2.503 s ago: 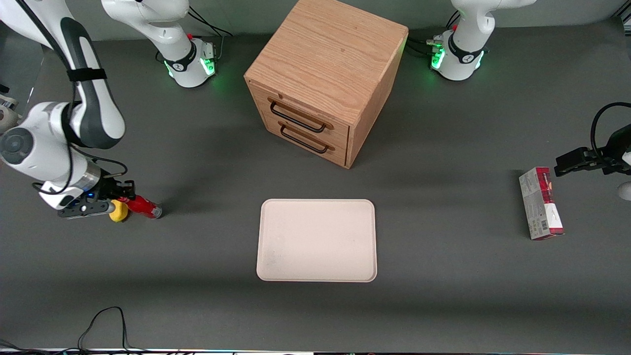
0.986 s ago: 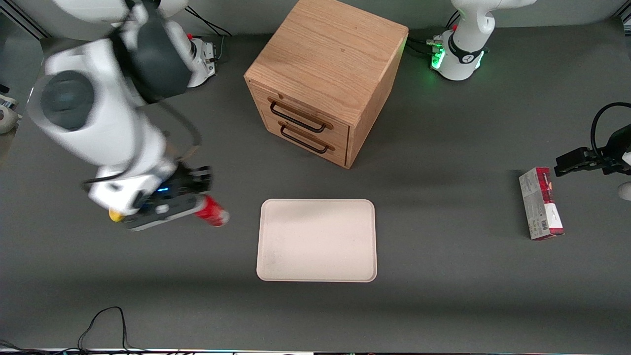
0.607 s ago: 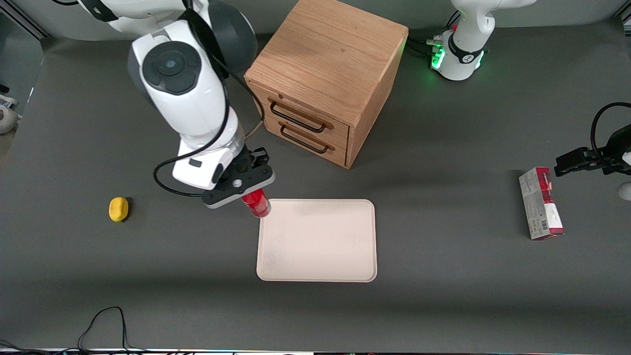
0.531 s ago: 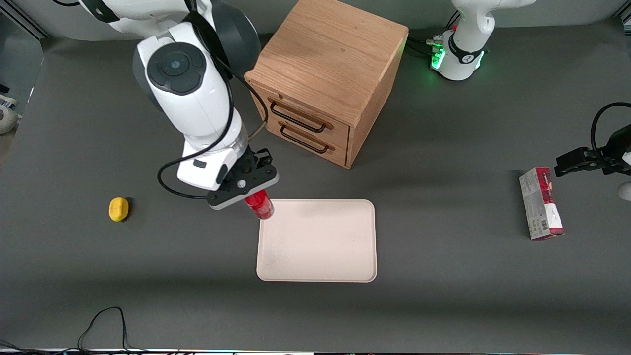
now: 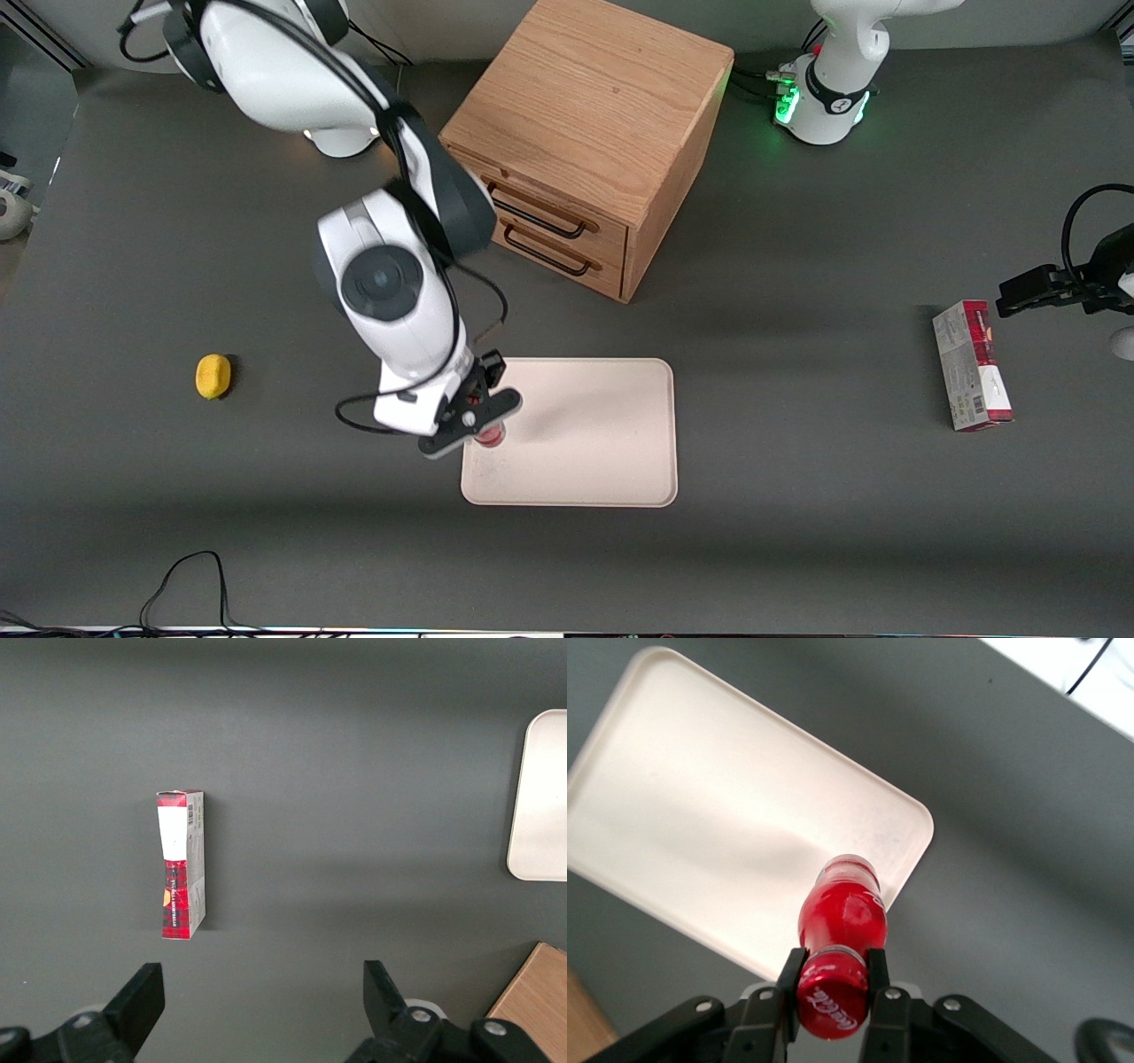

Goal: Place coke bottle on tray
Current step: 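Lower the bottle upright onto the tray's edge and open the gripper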

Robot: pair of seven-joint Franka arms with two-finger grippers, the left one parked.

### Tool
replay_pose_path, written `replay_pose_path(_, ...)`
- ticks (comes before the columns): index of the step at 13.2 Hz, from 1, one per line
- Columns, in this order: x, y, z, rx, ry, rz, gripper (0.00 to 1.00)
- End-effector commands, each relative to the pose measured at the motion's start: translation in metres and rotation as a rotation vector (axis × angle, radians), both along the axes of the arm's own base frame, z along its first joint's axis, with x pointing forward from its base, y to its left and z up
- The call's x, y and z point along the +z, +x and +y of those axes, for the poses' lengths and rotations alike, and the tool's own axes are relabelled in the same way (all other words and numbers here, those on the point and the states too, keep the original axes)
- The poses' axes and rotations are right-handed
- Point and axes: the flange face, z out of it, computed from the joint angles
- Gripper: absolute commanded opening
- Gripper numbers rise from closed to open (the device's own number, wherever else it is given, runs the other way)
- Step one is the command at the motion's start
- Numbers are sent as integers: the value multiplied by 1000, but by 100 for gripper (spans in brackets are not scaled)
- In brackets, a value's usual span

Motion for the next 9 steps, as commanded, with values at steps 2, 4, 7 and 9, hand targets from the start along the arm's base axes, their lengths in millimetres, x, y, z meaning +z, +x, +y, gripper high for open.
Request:
replay_pose_path(2,-46,18,-5,11,-10,-4,0)
replay_pose_path(4,-64,21,-8,5,-11,5,0)
replay_pose_path(7,-68,24,-10,2,-4,-4,11)
replay_pose_path(9,-68,26,-9,-3,7,-24,100)
